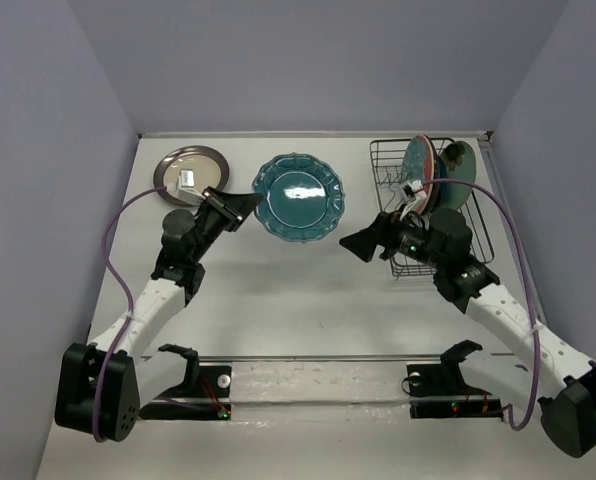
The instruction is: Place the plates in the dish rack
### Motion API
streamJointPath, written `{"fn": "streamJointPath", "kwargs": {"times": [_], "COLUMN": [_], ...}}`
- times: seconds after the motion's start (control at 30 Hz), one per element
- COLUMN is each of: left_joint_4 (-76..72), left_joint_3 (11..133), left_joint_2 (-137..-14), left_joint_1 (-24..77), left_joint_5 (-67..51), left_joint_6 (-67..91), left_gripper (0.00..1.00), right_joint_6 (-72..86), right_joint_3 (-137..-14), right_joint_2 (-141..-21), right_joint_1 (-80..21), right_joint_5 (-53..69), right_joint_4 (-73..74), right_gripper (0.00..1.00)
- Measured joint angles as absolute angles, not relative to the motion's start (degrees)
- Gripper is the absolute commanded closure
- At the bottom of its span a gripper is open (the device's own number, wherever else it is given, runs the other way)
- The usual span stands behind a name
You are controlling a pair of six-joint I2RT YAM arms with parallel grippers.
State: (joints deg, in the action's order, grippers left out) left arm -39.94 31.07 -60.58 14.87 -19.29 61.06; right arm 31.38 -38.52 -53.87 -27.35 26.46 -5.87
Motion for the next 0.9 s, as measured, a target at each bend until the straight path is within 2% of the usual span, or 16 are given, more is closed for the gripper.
{"fn": "streamJointPath", "kwargs": {"times": [0.37,0.47,0.5,0.57,0.6,0.63,0.67,0.7,0.8,0.83,0.9], "left_joint_4": [-40.0,-40.0,-40.0,-40.1,-40.2,-40.2,-40.0,-40.9,-41.3,-40.7,-38.8], "left_joint_3": [31.2,31.2,31.2,31.2,31.2,31.2,31.2,31.2,31.3,31.6,32.7], "left_joint_2": [-60.5,-60.1,-59.7,-58.9,-58.5,-58.2,-58.1,-58.1,-57.5,-57.4,-57.2], "left_joint_1": [16.0,16.4,16.5,16.8,16.8,16.9,16.3,15.9,15.8,15.9,16.4], "left_joint_5": [-26.6,-28.4,-28.9,-29.8,-30.1,-30.0,-30.1,-30.2,-30.5,-30.8,-31.6], "left_joint_6": [60.2,60.1,60.0,59.9,59.7,59.0,58.3,58.4,57.8,58.2,58.0], "left_gripper": [0.94,0.94,0.94,0.94,0.94,0.92,0.87,0.68,0.36,0.22,0.13], "right_joint_6": [30.9,31.4,32.0,33.1,34.0,35.7,37.3,38.8,40.6,40.3,39.4], "right_joint_3": [-44.1,-44.2,-44.2,-44.1,-44.0,-44.0,-43.7,-43.6,-42.7,-42.4,-41.8], "right_joint_2": [-65.5,-66.3,-66.7,-67.4,-67.6,-67.7,-67.5,-67.3,-66.7,-66.4,-65.5], "right_joint_1": [-27.5,-27.4,-27.4,-27.4,-27.4,-27.4,-27.0,-26.6,-26.4,-26.4,-26.7], "right_joint_5": [25.3,25.4,25.5,25.6,26.0,26.3,26.9,27.4,27.8,27.8,26.9], "right_joint_4": [-7.5,-9.5,-10.4,-12.3,-13.5,-14.1,-15.4,-16.6,-18.5,-18.7,-17.8], "right_gripper": [0.07,0.17,0.4,0.71,0.92,0.93,0.93,0.93,0.93,0.93,0.93]}}
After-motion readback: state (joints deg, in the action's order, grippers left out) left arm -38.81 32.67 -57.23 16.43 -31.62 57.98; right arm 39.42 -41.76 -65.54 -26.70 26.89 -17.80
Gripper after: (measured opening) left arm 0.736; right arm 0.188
